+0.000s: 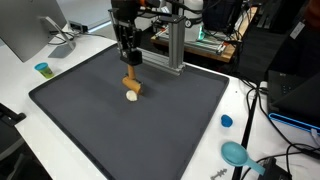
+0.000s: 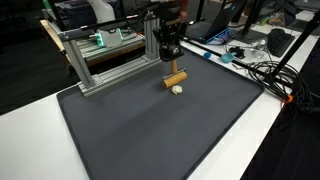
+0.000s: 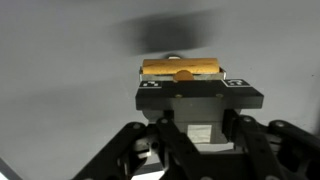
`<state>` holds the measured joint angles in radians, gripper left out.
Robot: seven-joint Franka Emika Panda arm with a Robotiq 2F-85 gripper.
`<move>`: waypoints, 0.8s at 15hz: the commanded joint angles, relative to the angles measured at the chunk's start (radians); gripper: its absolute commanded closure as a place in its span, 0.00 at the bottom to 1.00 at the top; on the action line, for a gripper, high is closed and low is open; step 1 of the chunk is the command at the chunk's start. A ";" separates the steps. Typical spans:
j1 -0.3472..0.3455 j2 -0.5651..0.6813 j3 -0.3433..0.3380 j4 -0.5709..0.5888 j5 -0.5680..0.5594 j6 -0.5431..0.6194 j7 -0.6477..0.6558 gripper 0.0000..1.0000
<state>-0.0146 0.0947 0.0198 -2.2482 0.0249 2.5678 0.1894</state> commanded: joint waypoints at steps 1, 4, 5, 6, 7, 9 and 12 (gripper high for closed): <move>0.009 -0.003 -0.011 0.002 0.005 -0.001 -0.003 0.53; 0.007 -0.006 -0.010 0.001 0.021 0.003 -0.014 0.78; 0.006 -0.005 -0.010 0.001 0.024 0.007 -0.013 0.78; 0.006 -0.003 -0.011 0.002 0.027 0.009 -0.012 0.78; 0.004 0.000 -0.012 0.004 0.030 0.009 -0.012 0.78; 0.003 0.005 -0.013 0.008 0.037 0.012 -0.013 0.78; 0.002 0.013 -0.019 0.019 0.034 0.011 -0.003 0.78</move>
<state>-0.0151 0.1028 0.0113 -2.2475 0.0338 2.5708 0.1899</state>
